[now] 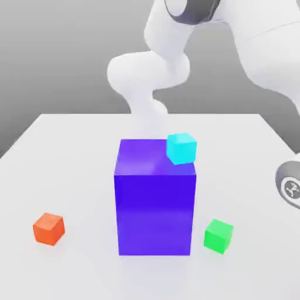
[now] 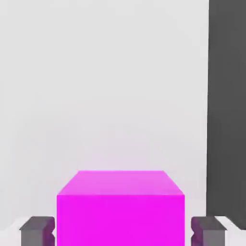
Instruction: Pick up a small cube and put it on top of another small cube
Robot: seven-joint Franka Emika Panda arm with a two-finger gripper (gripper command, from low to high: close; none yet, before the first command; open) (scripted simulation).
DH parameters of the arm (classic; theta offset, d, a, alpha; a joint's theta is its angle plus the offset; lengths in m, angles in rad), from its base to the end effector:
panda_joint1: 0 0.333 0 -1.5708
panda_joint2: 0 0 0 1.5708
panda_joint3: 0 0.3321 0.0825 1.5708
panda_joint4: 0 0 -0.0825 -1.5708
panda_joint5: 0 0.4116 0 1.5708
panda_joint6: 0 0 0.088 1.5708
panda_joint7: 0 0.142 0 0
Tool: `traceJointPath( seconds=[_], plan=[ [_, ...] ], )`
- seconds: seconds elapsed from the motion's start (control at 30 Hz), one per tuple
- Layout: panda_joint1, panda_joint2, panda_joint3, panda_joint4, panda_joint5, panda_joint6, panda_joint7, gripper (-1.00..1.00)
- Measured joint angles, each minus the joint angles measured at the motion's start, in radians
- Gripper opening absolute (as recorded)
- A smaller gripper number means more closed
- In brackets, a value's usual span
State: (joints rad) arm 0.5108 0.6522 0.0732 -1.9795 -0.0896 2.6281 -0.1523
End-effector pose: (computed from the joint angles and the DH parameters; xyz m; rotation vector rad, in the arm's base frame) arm 0.5227 0.3480 0.0866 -2.8936 -1.2224 0.0010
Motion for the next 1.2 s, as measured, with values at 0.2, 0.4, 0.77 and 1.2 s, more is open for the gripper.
traceJointPath(
  seconds=[0.2, 0.4, 0.77, 1.2],
  plan=[
    [-0.006, -0.089, 0.009, -0.022, 0.011, -0.069, -0.009, -1.00],
    [-0.015, -0.298, -0.033, -0.201, -0.068, -0.083, -0.052, -1.00],
    [-0.083, -0.638, -0.065, -0.600, -0.073, -0.011, -0.288, -1.00],
    [-0.039, -0.642, -0.090, -0.802, 0.114, 0.166, -0.550, -1.00]
  ],
)
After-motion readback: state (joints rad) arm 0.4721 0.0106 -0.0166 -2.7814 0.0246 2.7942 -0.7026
